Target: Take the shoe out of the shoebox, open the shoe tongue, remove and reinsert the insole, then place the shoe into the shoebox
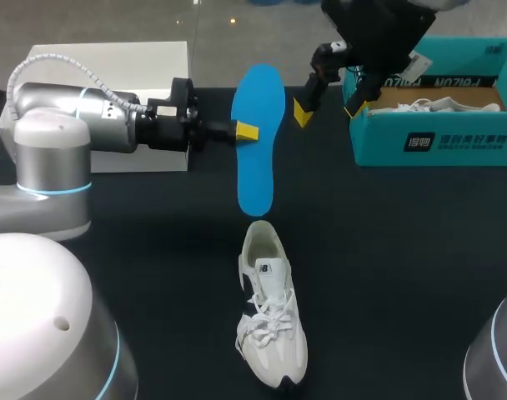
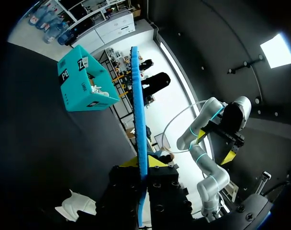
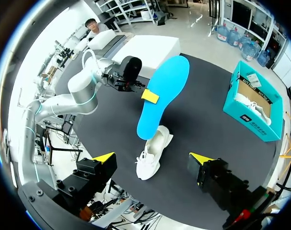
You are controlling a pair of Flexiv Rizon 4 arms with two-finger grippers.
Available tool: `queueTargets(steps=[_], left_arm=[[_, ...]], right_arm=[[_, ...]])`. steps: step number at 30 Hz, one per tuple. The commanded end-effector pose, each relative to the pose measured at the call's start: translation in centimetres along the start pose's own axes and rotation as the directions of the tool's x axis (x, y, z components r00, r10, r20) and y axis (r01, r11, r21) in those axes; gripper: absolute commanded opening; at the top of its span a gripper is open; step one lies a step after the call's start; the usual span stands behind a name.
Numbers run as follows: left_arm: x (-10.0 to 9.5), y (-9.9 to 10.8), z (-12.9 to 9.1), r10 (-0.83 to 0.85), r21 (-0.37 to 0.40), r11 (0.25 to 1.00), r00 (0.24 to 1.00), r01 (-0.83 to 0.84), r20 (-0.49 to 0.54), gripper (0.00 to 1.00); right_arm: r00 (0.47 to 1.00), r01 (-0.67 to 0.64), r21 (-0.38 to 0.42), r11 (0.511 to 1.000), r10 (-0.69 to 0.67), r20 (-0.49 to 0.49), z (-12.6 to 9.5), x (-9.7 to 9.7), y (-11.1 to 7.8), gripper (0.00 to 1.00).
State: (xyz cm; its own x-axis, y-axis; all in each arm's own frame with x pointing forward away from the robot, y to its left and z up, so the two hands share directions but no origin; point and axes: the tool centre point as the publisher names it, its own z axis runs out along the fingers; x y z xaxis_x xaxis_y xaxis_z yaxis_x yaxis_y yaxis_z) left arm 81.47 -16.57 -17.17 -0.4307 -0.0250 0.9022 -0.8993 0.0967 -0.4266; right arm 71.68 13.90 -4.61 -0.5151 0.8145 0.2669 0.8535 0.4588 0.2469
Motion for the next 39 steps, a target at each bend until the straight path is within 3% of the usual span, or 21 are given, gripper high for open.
queueTargets(steps=[1, 9, 11, 14, 18, 21, 30, 34, 39], left_arm=[[0.1, 0.0, 0.0, -0.001, -0.001, 1.0, 1.0, 0.001, 0.002, 0.0], [0.1, 0.0, 0.0, -0.001, -0.001, 1.0, 1.0, 0.001, 0.002, 0.0], [1.8, -0.4, -0.1, 0.15, 0.03, 0.988, 0.986, -0.149, -0.067, 0.0], [2.8, -0.6, -0.4, 0.312, 0.02, 0.95, 0.948, -0.311, -0.069, 0.0], [3.1, 0.5, -1.2, 0.499, 0.047, 0.865, 0.866, -0.499, 0.004, 0.0], [3.5, 1.2, -1.5, 0.571, 0.085, 0.819, 0.821, -0.567, -0.023, 0.0], [3.7, 2.2, -1.3, 0.715, 0.103, 0.699, 0.698, -0.708, -0.053, 0.0], [3.5, 2.4, -1.3, 0.724, 0.094, 0.688, 0.689, -0.72, -0.023, 0.0], [3.3, 2.2, -1.2, 0.656, 0.092, 0.751, 0.754, -0.654, 0.011, 0.0]], right_arm=[[1.0, -0.001, 0.001, 1.0, 0.001, 0.0, 0.1, 0.0, 0.1, 1.0], [1.0, -0.001, 0.001, 1.0, 0.001, 0.0, 0.1, 0.0, 0.1, 1.0], [1.0, -0.001, 0.001, 1.0, 0.001, 0.0, 0.1, 0.0, 0.1, 1.0], [1.0, -0.001, 0.001, 1.0, 0.001, 0.0, 0.1, 0.0, 0.1, 1.0], [1.0, -0.001, 0.001, 1.0, 0.001, 0.0, 0.1, 0.0, 0.1, 1.0], [1.0, -0.001, 0.001, 1.0, 0.001, 0.0, 0.1, 0.0, 0.1, 1.0], [1.0, -0.001, 0.001, 1.0, 0.001, 0.0, 0.1, 0.0, 0.1, 1.0], [1.0, -0.001, 0.001, 1.0, 0.001, 0.0, 0.1, 0.0, 0.1, 1.0], [1.0, -0.001, 0.001, 1.0, 0.001, 0.0, 0.1, 0.0, 0.1, 1.0]])
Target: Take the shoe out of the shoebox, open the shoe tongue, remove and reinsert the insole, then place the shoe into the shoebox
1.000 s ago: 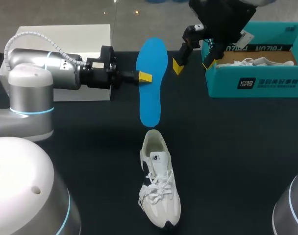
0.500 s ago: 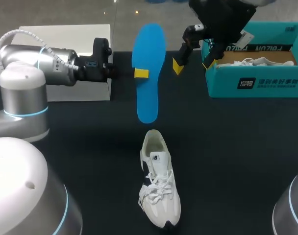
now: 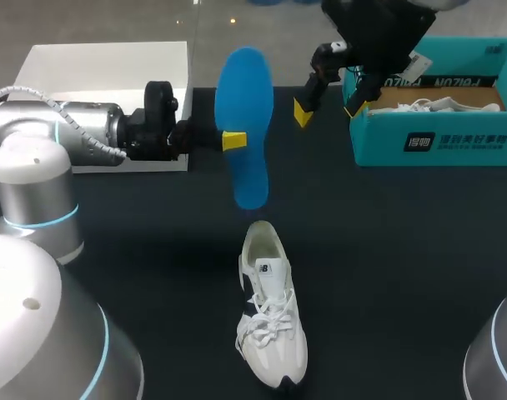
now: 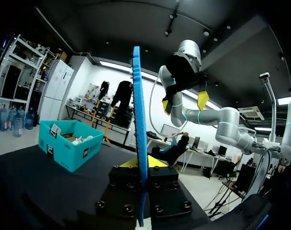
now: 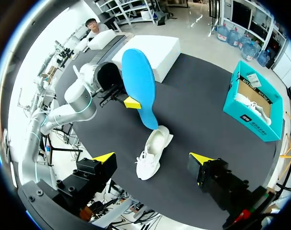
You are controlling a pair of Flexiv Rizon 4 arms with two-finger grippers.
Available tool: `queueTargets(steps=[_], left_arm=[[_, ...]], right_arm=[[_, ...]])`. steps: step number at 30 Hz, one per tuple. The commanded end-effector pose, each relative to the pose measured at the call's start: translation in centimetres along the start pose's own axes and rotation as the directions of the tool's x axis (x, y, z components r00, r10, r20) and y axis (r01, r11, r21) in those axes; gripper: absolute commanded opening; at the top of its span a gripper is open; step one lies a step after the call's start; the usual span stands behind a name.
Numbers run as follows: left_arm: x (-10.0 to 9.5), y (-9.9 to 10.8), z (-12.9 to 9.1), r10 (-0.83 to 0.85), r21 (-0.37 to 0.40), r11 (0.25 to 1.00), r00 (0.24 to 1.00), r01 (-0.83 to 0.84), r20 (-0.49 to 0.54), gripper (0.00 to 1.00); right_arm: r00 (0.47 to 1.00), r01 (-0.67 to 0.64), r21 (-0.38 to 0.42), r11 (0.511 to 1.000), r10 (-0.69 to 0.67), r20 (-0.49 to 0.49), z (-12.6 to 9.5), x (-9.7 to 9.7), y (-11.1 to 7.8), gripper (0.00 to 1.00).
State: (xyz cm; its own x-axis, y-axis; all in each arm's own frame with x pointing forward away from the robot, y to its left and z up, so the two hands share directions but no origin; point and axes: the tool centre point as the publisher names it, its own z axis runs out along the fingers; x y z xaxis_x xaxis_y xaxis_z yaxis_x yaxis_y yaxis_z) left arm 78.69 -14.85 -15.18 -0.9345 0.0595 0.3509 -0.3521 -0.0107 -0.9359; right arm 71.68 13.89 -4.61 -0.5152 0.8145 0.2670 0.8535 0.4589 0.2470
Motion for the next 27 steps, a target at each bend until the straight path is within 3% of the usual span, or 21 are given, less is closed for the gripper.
queueTargets(steps=[1, 27], left_arm=[[0.54, 0.04, 0.49, -0.091, -0.015, 0.996, 0.996, 0.091, 0.023, 0.0], [0.54, 0.04, 0.49, -0.091, -0.015, 0.996, 0.996, 0.091, 0.023, 0.0]], right_arm=[[1.0, -0.001, 0.001, 1.0, 0.001, 0.0, 0.11, -0.01, 0.08, 1.0], [1.0, -0.001, 0.001, 1.0, 0.001, 0.0, 0.11, -0.01, 0.08, 1.0]])
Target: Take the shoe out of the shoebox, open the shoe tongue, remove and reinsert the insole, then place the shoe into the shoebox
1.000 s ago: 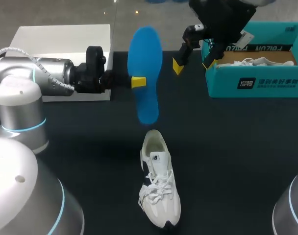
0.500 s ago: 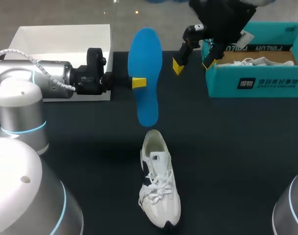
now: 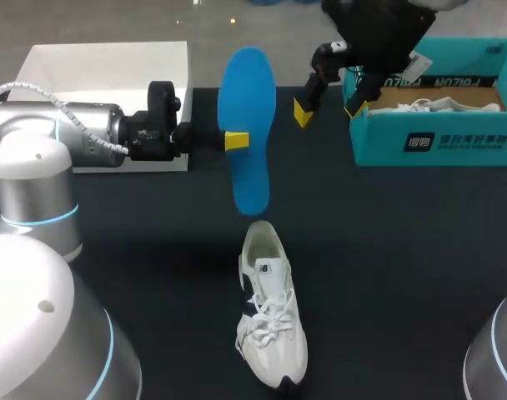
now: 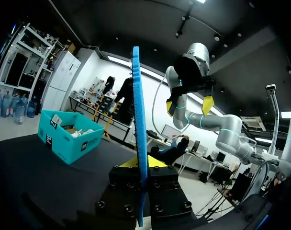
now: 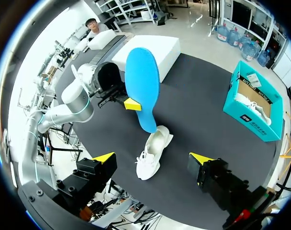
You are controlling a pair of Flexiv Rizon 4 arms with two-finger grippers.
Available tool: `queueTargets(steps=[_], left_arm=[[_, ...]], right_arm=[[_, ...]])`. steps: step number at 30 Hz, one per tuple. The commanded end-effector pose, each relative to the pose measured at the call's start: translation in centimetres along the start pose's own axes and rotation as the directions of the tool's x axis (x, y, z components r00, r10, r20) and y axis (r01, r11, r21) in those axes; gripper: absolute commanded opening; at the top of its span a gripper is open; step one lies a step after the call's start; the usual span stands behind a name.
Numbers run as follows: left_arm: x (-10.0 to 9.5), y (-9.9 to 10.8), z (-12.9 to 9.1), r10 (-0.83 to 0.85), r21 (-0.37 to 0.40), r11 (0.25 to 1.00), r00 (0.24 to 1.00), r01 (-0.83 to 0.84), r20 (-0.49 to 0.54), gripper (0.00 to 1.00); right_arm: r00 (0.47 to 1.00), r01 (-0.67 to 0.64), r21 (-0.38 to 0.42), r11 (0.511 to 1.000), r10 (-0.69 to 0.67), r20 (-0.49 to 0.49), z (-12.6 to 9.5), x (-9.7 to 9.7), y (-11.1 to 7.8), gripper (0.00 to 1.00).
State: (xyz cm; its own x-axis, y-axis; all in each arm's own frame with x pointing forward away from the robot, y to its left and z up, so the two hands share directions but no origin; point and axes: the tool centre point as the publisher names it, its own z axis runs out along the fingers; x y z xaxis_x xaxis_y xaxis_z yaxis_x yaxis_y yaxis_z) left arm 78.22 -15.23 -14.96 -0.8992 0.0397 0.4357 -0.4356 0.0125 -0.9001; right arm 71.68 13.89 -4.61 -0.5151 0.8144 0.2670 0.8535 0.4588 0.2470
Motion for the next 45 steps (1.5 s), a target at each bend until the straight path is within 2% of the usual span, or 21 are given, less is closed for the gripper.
queueTargets(steps=[1, 2, 3, 4, 5, 6, 7, 10, 13, 16, 20, 21, 23, 25, 27, 29, 32, 34, 45], left_arm=[[0.0, 0.1, 0.1, 0.001, 0.002, 1.0, 1.0, -0.001, 0.002, 0.0], [0.0, 0.1, 0.1, 0.001, 0.002, 1.0, 1.0, -0.001, 0.002, 0.0], [0.4, -0.6, 0.5, 0.081, 0.017, 0.997, 0.995, -0.08, -0.064, 0.0], [0.9, -0.9, 0.8, 0.093, 0.011, 0.996, 0.992, -0.093, -0.086, 0.0], [1.0, -1.3, 0.7, 0.158, 0.018, 0.987, 0.984, -0.157, -0.083, 0.0], [1.0, -1.9, 0.7, 0.221, 0.067, 0.974, 0.97, -0.215, -0.103, 0.0], [1.2, -2.3, 0.7, 0.249, 0.079, 0.967, 0.963, -0.241, -0.105, 0.0], [1.4, -3.2, 0.6, 0.394, 0.041, 0.919, 0.905, -0.392, -0.161, 0.0], [1.9, -3.7, 0.2, 0.502, 0.063, 0.865, 0.848, -0.499, -0.171, 0.0], [2.5, -3.7, 0.0, 0.582, 0.074, 0.812, 0.792, -0.579, -0.182, 0.0], [2.4, -2.7, -0.9, 0.664, 0.004, 0.743, 0.736, -0.669, -0.13, 0.0], [2.3, -2.5, -1.2, 0.667, 0.033, 0.744, 0.738, -0.668, -0.101, 0.0], [2.3, -2.0, -1.6, 0.709, 0.007, 0.704, 0.701, -0.711, -0.082, 0.0], [2.4, -1.2, -1.8, 0.704, 0.014, 0.709, 0.707, -0.705, -0.071, 0.0], [2.4, -0.4, -2.0, 0.726, -0.012, 0.685, 0.684, -0.729, -0.069, 0.0], [2.5, 0.1, -2.0, 0.723, -0.001, 0.69, 0.689, -0.724, -0.052, 0.0], [2.8, 0.6, -1.7, 0.702, -0.012, 0.709, 0.707, -0.705, -0.08, 0.0], [3.1, 0.6, -1.5, 0.623, 0.032, 0.782, 0.779, -0.623, -0.069, 0.0], [3.1, 0.6, -1.5, 0.623, 0.032, 0.782, 0.779, -0.623, -0.069, 0.0]], right_arm=[[1.0, -0.001, 0.001, 1.0, 0.001, 0.0, 0.1, 0.0, 0.1, 1.0], [1.0, -0.001, 0.001, 1.0, 0.001, 0.0, 0.1, 0.0, 0.1, 1.0], [1.0, -0.001, 0.001, 1.0, 0.001, 0.0, 0.1, 0.0, 0.1, 1.0], [1.0, -0.001, 0.001, 1.0, 0.001, 0.0, 0.1, 0.0, 0.1, 1.0], [1.0, -0.001, 0.001, 1.0, 0.001, 0.0, 0.1, 0.0, 0.1, 1.0], [1.0, -0.001, 0.001, 1.0, 0.001, 0.0, 0.1, 0.0, 0.1, 1.0], [1.0, -0.001, 0.001, 1.0, 0.001, 0.0, 0.1, 0.0, 0.1, 1.0], [1.0, -0.001, 0.001, 1.0, 0.001, 0.0, 0.1, 0.0, 0.1, 1.0], [1.0, -0.001, 0.001, 1.0, 0.001, 0.0, 0.1, 0.0, 0.1, 1.0], [1.0, -0.001, 0.001, 1.0, 0.001, 0.0, 0.1, 0.0, 0.1, 1.0], [1.0, -0.001, 0.001, 1.0, 0.001, 0.0, 0.1, 0.0, 0.1, 1.0], [1.0, -0.001, 0.001, 1.0, 0.001, 0.0, 0.1, 0.0, 0.1, 1.0], [1.0, -0.001, 0.001, 1.0, 0.001, 0.0, 0.1, 0.0, 0.1, 1.0], [1.0, -0.001, 0.001, 1.0, 0.001, 0.0, 0.1, 0.0, 0.1, 1.0], [1.0, -0.001, 0.001, 1.0, 0.001, 0.0, 0.1, 0.0, 0.1, 1.0], [1.0, -0.001, 0.001, 1.0, 0.001, 0.0, 0.1, 0.0, 0.1, 1.0], [1.0, -0.001, 0.001, 1.0, 0.001, 0.0, 0.1, 0.0, 0.1, 1.0], [1.0, -0.001, 0.001, 1.0, 0.001, 0.0, 0.1, 0.0, 0.1, 1.0], [1.0, -0.001, 0.001, 1.0, 0.001, 0.0, 0.1, 0.0, 0.1, 1.0]])
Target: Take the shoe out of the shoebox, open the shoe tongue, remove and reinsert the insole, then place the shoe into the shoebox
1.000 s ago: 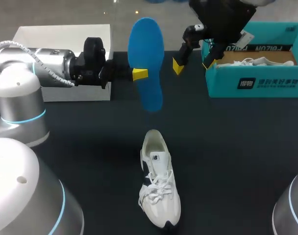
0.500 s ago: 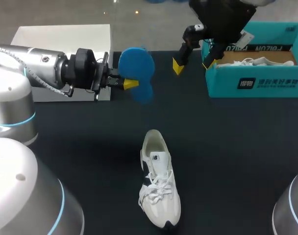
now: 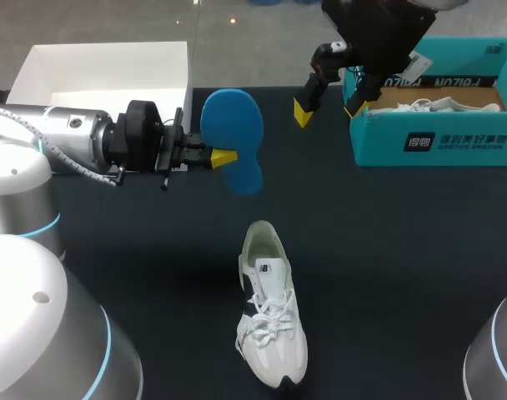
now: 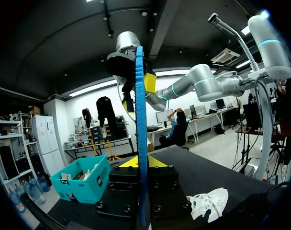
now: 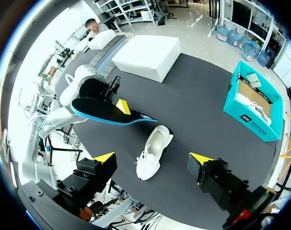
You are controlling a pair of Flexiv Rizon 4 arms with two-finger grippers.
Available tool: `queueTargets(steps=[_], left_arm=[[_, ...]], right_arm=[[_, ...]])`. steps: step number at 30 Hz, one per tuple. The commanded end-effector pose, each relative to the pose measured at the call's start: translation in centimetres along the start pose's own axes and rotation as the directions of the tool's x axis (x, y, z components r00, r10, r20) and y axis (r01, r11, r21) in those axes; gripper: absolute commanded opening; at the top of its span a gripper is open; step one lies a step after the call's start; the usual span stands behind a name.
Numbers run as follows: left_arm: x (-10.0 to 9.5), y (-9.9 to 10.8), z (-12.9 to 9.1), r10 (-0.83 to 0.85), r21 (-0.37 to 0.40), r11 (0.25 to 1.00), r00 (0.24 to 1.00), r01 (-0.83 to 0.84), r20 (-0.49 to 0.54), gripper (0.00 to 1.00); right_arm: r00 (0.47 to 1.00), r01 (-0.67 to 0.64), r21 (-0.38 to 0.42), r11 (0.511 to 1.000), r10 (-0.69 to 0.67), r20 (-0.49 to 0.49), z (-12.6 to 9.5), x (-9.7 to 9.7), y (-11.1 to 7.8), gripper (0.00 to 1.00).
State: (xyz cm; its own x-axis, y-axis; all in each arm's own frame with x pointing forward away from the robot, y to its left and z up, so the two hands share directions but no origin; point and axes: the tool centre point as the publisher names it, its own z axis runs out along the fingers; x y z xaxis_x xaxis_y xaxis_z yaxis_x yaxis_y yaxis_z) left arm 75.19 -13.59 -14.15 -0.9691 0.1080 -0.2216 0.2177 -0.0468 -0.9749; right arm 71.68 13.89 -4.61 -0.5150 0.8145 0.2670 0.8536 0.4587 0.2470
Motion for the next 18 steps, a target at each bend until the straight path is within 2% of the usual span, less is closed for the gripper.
queueTargets(steps=[1, 14, 15, 16, 17, 18], left_arm=[[0.0, 0.0, 0.0, 0.001, 0.0, 1.0, 1.0, -0.001, 0.0, 0.0], [0.0, 0.0, 0.0, 0.001, 0.0, 1.0, 1.0, -0.001, 0.0, 0.0], [0.0, -0.7, 0.2, 0.105, 0.007, 0.994, 0.994, -0.105, -0.023, 0.0], [-0.1, -1.2, 0.6, 0.184, 0.075, 0.981, 0.983, -0.181, -0.029, 0.0], [-0.3, -1.8, 0.7, 0.222, 0.16, 0.962, 0.975, -0.222, 0.017, 0.0], [-0.5, -2.1, 0.6, 0.296, 0.164, 0.94, 0.954, -0.299, 0.043, 0.0]], right_arm=[[1.0, -0.001, 0.001, 1.0, 0.001, 0.0, 0.1, 0.0, 0.1, 1.0], [1.0, -0.001, 0.001, 1.0, 0.001, 0.0, 0.1, 0.0, 0.1, 1.0], [1.0, -0.001, 0.001, 1.0, 0.001, 0.0, 0.1, 0.0, 0.1, 1.0], [1.0, -0.001, 0.001, 1.0, 0.001, 0.0, 0.1, 0.0, 0.1, 1.0], [1.0, -0.001, 0.001, 1.0, 0.001, 0.0, 0.1, 0.0, 0.1, 1.0], [1.0, -0.001, 0.001, 1.0, 0.001, 0.0, 0.1, 0.0, 0.1, 1.0]])
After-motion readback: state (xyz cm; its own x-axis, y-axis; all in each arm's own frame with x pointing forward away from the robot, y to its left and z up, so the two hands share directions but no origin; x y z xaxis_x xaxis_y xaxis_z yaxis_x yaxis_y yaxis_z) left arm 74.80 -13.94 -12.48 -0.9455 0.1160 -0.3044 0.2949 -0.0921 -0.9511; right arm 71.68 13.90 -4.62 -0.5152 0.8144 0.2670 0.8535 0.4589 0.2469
